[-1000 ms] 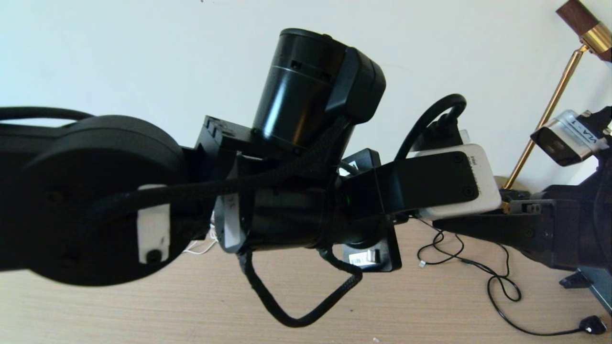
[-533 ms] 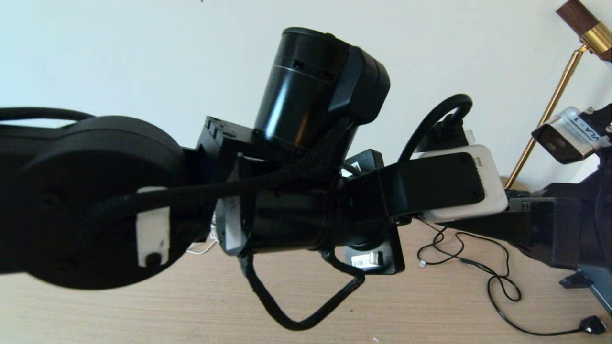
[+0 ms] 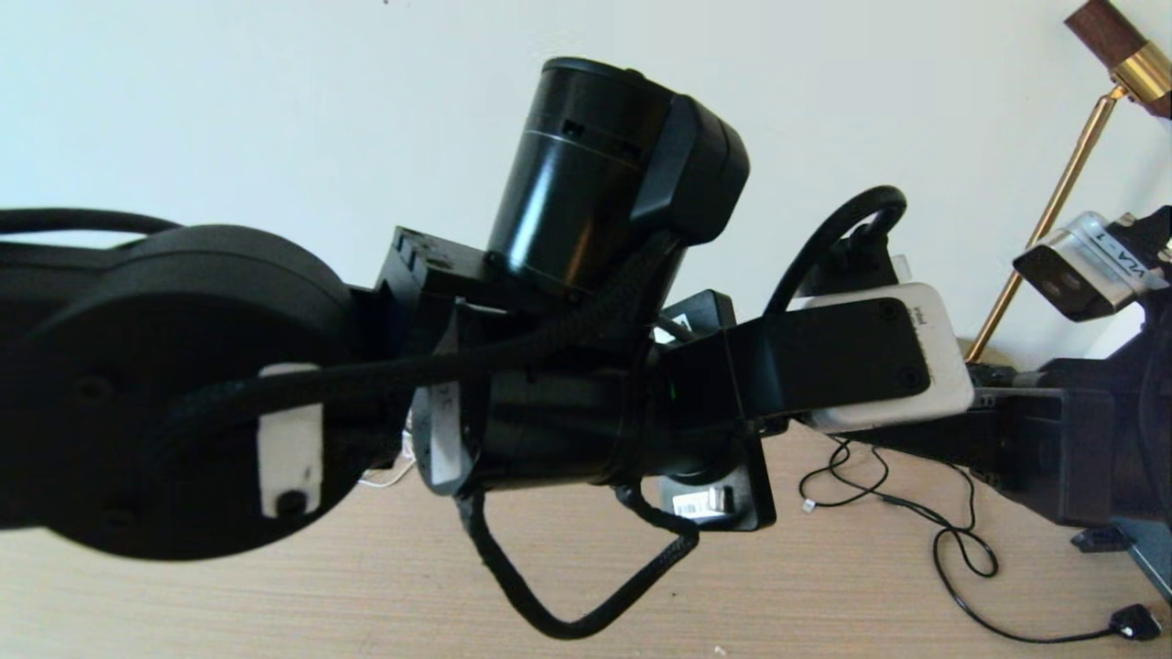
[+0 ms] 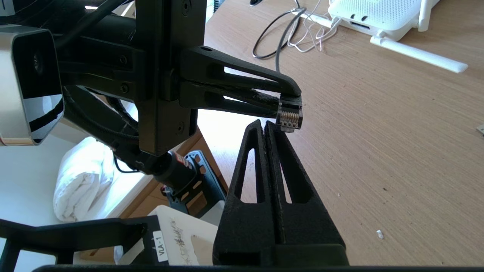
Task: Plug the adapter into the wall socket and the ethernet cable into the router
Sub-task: Hand it to the other hand
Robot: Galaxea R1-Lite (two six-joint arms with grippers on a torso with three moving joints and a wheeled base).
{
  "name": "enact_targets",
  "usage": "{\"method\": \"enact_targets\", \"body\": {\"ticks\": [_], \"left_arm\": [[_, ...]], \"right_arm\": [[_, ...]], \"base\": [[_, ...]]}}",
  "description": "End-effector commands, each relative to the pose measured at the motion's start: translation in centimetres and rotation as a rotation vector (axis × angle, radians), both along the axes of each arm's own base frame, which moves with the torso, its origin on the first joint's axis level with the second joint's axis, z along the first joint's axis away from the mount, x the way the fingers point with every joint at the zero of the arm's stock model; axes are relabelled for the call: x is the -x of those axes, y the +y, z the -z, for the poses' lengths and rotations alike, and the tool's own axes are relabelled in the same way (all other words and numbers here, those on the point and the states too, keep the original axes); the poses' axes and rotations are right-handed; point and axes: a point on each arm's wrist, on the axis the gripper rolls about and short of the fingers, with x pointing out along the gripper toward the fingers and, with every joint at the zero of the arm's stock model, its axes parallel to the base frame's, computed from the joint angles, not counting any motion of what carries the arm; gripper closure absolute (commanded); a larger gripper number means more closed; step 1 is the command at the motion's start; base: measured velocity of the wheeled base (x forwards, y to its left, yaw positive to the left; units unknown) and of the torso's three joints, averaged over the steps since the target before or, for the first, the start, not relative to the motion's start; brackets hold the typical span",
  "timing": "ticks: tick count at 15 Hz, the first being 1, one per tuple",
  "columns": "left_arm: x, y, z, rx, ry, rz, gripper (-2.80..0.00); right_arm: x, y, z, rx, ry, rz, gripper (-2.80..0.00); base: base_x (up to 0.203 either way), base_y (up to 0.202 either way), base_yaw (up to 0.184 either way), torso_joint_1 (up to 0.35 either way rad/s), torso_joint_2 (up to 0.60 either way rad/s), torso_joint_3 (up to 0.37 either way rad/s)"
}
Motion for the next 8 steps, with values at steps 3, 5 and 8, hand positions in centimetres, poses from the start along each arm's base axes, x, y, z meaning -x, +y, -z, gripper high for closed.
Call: {"method": "enact_targets", "body": {"ticks": [3, 5, 8], "left_arm": [[0.18, 0.32, -0.16, -0.002, -0.005, -0.002, 0.00], [0.20, 0.35, -0.17, -0.002, -0.005, -0.002, 0.00], [0.36, 0.52, 0.05, -0.009, -0.001, -0.001, 0.00]], "right_arm": [[0.52, -0.30, 0.23, 0.005, 0.001, 0.036, 0.00], [0.57, -0.32, 0.33, 0.016, -0.001, 0.091, -2.80], [0.72, -0.29, 0.24, 0.009, 0.005, 0.088, -2.80]], "base": [[0.000, 0.000, 0.000, 0.000, 0.00, 0.000], [0.000, 0.000, 0.000, 0.000, 0.00, 0.000], [0.000, 0.000, 0.000, 0.000, 0.00, 0.000]]}}
